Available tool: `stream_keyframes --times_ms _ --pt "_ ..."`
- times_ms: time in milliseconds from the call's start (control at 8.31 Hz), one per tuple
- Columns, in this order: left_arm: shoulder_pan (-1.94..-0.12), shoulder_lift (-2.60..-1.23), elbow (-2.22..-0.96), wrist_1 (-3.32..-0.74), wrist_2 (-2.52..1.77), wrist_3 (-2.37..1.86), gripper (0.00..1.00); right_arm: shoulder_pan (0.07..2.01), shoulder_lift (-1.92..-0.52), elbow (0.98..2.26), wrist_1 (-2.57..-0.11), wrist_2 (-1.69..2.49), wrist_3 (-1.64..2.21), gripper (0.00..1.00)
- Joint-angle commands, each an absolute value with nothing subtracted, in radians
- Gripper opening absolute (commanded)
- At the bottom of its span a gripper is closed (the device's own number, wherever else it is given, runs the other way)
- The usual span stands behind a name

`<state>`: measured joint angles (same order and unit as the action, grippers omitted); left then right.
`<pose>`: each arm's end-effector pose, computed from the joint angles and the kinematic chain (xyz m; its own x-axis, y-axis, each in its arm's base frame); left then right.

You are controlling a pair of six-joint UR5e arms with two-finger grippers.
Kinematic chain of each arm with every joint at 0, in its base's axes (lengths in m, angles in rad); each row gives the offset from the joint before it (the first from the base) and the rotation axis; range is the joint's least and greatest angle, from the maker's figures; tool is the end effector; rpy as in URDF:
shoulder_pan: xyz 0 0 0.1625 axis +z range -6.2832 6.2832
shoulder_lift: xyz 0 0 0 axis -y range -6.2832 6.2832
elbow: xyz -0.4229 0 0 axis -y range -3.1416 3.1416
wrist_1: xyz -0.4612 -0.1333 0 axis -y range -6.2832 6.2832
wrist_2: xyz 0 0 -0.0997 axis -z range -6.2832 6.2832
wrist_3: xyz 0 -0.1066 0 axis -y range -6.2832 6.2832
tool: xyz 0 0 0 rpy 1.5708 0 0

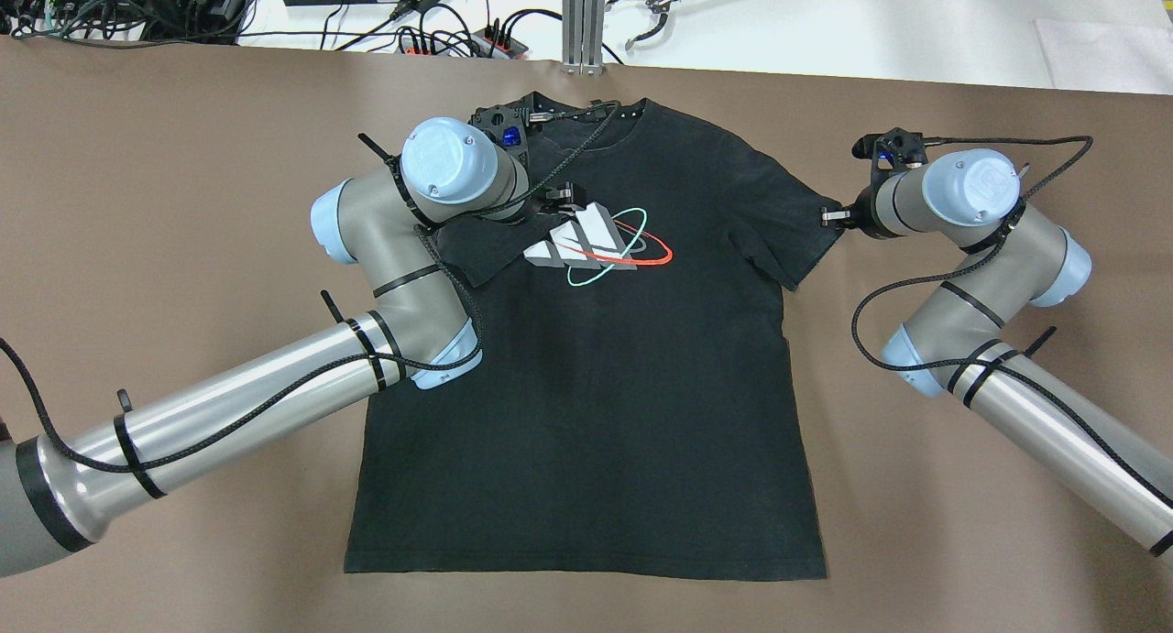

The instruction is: Fold clothes

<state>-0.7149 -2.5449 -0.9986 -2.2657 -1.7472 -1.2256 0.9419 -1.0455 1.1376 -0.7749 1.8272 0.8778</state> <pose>0.6145 -0.6851 0.1789 0.5028 0.0046 -0.8644 0.3797 0.8972 0.2257 -0.3930 -0.7210 0.4737 0.7113 -0.0726 0.6991 -0.2756 0.8861 0.3725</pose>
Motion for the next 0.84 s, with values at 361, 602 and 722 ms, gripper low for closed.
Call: stream_keyframes --times_ms 361,602,722 --pt "-0.750 -2.524 -1.029 -2.264 -1.759 -1.154 0.94 0.942 -0.913 1.227 -0.892 1.829 1.027 0.00" --pt "-0.761 -2.508 -1.031 -2.266 -1.759 -1.131 0.94 0.879 -0.769 1.221 -1.039 1.824 1.164 0.00" --pt "-0.764 -2.504 -1.032 -2.266 -1.761 -1.128 0.94 0.844 -0.714 1.218 -1.083 1.789 1.214 0.00"
